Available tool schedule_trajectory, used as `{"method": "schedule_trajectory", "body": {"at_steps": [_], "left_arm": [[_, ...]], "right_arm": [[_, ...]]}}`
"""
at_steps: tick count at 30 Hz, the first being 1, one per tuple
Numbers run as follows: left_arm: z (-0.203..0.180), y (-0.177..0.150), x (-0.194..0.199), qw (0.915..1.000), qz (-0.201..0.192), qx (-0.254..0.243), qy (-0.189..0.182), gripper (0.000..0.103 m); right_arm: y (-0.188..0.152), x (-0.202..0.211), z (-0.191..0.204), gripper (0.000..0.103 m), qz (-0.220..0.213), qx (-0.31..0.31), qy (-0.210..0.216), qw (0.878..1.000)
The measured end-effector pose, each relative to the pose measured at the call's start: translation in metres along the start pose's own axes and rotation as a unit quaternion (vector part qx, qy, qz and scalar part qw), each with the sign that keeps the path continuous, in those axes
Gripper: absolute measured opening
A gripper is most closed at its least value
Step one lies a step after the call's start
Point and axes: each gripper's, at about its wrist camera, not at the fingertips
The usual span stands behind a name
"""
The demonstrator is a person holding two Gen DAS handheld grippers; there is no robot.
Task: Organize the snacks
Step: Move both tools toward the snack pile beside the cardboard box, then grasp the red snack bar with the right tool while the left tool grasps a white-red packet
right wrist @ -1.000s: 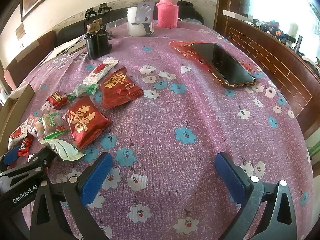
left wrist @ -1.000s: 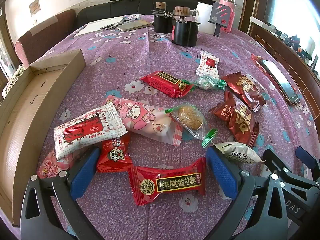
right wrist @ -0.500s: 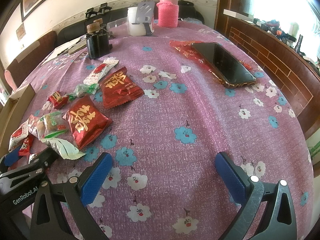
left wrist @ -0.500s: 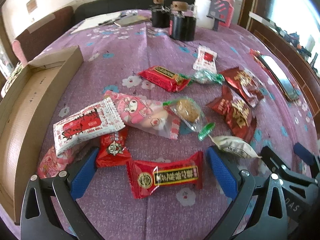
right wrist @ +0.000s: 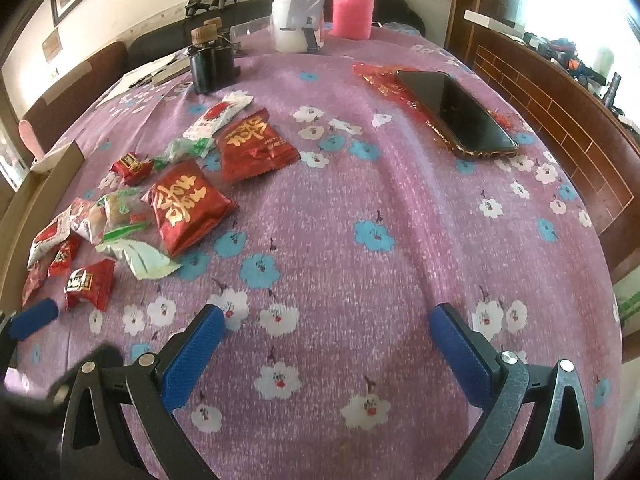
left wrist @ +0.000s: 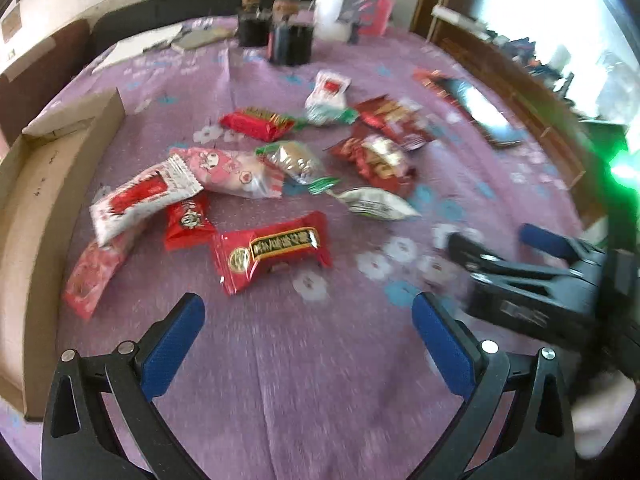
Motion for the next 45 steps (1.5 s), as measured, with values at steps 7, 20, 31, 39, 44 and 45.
{"method": "schedule_trajectory", "body": {"at_steps": [7,20,31,39,44,45], "left_arm": [[0.057,0.013,0.057,0.9977,-0.061,0.02,-0.02,0.103],[0.127,0.0,0.069,0.9927,-0.079,0.09,0.013,0.103],[0.134,-0.002,0.083,0.99,-0.105,0.094,0.006,0.103],[0.141,0.006,0.083,0.9899,-0.109,0.09,0.01,0.103],[0.121,0.015,0.068,0.9951,-0.095,0.02,0.02,0.103],[0.113,0.018,0.062,0.9958,-0.089,-0.006,0.02,0.1]], "right_arm": [[-0.007,0.011,-0.004,0.099,0.012,0.002,0.003,1.0],[-0.007,0.061,0.033,0.098,-0.093,0.03,0.068,0.993],[-0.008,0.043,0.106,0.075,-0.028,0.063,0.219,0.973],[0.007,0.013,0.132,0.076,0.009,-0.01,0.197,0.98],[0.01,0.009,0.139,0.043,-0.002,0.004,0.141,0.99],[0.01,0.009,0.135,0.04,-0.001,0.0,0.149,0.989]]}}
Point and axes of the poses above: each gripper's, at about its wrist camera, not at the fingertips, and x roughly against the way its jaws point, z to its left, y to its top, and after that the axes turned 2 degrees about -z, right-handed
